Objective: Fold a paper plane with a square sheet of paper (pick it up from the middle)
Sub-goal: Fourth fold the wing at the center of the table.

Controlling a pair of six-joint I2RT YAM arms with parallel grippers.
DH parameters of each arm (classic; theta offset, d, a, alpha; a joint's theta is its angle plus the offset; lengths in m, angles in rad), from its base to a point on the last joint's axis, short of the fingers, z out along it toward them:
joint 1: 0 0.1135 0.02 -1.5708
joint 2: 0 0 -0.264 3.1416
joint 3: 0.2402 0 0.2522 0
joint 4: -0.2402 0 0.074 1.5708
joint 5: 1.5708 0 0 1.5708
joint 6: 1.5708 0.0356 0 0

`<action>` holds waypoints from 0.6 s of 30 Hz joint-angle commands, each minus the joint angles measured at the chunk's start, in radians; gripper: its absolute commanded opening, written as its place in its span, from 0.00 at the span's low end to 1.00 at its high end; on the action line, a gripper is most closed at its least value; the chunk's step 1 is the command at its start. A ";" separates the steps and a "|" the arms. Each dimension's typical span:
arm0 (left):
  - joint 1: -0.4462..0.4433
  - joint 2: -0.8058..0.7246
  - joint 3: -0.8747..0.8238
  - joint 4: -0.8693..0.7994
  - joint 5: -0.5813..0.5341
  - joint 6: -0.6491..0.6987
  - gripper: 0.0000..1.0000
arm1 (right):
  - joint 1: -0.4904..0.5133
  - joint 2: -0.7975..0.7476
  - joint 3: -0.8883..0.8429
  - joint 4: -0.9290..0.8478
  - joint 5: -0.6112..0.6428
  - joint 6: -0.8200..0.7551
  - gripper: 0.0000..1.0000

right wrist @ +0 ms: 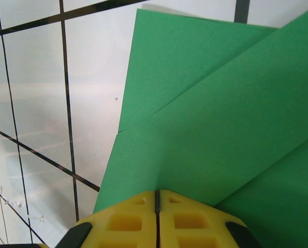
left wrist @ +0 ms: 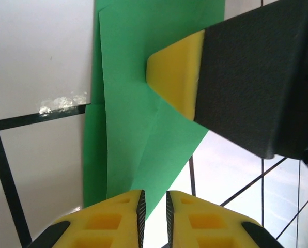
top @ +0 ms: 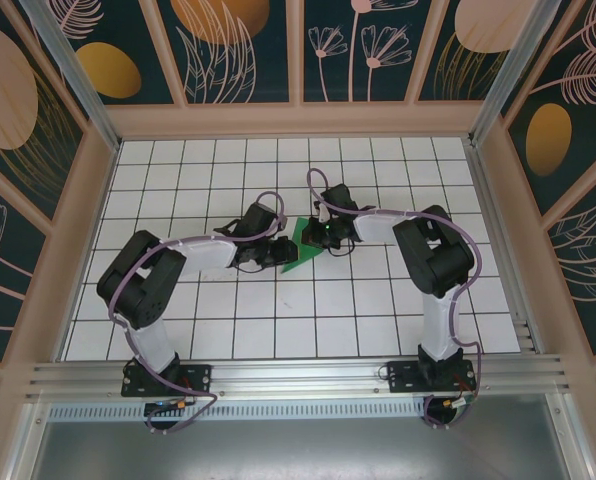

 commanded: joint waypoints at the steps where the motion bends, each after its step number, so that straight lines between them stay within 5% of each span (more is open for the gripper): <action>1: 0.002 0.024 0.023 -0.043 0.028 0.026 0.20 | 0.011 0.082 -0.026 -0.089 0.101 -0.020 0.09; 18: -0.005 0.042 -0.028 -0.115 -0.046 0.039 0.15 | 0.011 0.101 -0.013 -0.102 0.112 -0.018 0.08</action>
